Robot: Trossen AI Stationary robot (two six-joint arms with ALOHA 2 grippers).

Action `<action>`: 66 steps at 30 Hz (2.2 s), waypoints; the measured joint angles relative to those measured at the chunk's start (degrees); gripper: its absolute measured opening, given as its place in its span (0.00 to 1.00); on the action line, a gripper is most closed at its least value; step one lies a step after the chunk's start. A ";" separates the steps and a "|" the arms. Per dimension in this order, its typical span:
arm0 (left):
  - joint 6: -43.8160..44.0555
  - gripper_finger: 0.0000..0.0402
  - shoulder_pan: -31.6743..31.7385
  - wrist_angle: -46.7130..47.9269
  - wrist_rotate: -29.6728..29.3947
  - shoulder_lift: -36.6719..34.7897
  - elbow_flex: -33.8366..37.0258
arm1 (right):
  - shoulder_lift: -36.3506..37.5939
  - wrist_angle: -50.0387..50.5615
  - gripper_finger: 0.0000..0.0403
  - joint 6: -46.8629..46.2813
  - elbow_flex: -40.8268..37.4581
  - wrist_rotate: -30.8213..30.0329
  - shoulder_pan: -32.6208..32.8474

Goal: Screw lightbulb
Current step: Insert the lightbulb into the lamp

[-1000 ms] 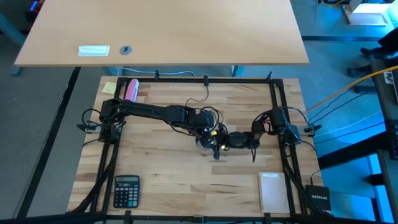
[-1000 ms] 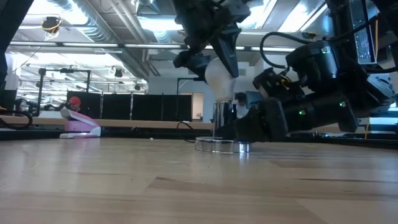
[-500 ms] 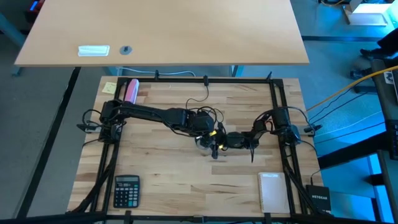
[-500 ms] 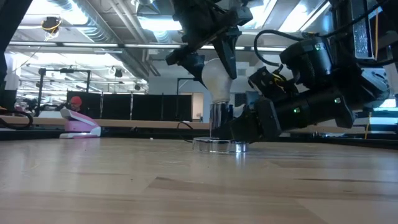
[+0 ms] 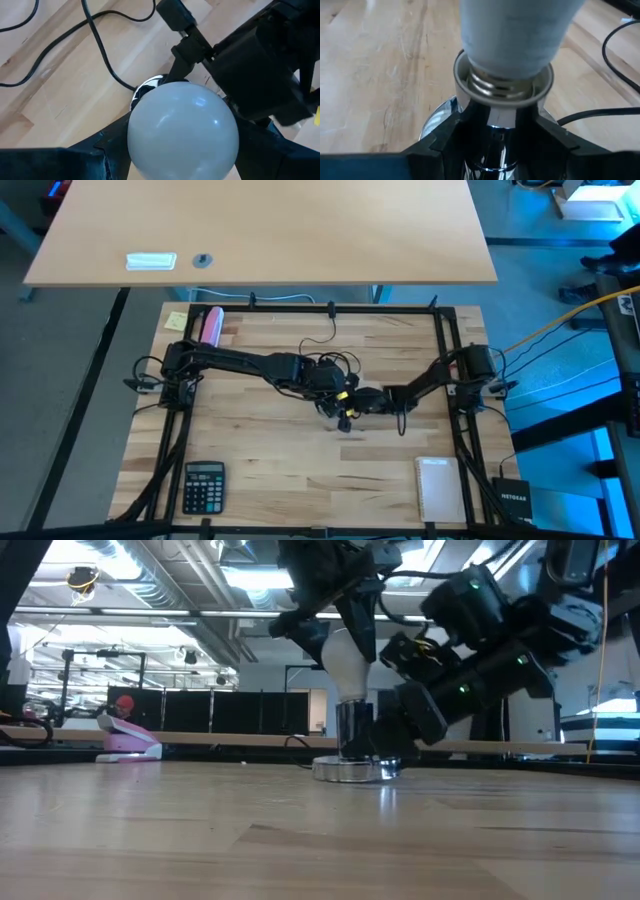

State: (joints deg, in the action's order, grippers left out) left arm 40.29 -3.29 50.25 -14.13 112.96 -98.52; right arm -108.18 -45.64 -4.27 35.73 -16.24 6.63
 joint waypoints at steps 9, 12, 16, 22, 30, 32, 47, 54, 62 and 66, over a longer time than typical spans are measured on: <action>-1.14 0.65 -0.50 0.67 0.07 -0.84 -0.11 | 2.71 3.97 0.45 -1.34 1.46 2.38 0.05; -1.93 0.65 -0.48 0.67 0.04 -1.69 -0.06 | 2.93 3.52 0.45 -0.20 1.55 2.30 0.07; -2.23 0.65 -0.46 0.63 0.07 -1.87 0.08 | 2.21 3.41 0.45 -0.22 1.68 2.26 0.07; -3.12 0.65 -0.46 1.17 0.26 -1.50 0.26 | 2.35 2.38 0.71 -0.61 1.92 2.31 0.09; -3.01 0.65 -0.44 0.71 0.20 -1.59 0.26 | 2.50 -1.70 0.91 1.57 -1.66 1.25 0.11; -2.99 0.65 -0.46 0.66 0.16 -1.60 0.25 | 1.68 -10.96 0.89 1.72 -5.54 0.65 -0.19; -2.58 0.65 -0.46 0.20 -0.02 -1.61 0.20 | -14.43 -31.55 0.73 5.01 -2.01 2.38 -0.28; -2.79 0.65 -0.44 0.24 -0.04 -1.64 0.17 | -18.05 -33.25 0.65 4.68 -0.16 2.19 -0.41; -2.84 0.65 -0.46 0.67 -0.19 -1.76 0.17 | -18.20 -30.40 0.45 5.64 1.42 -0.12 -1.07; -2.84 0.65 -0.46 0.67 -0.19 -1.76 0.17 | -18.16 -30.15 0.45 5.69 1.24 -0.80 -1.09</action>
State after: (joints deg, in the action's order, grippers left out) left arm 37.45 -3.75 50.92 -14.33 111.20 -98.35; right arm -126.34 -75.79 1.42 36.97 -17.03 5.54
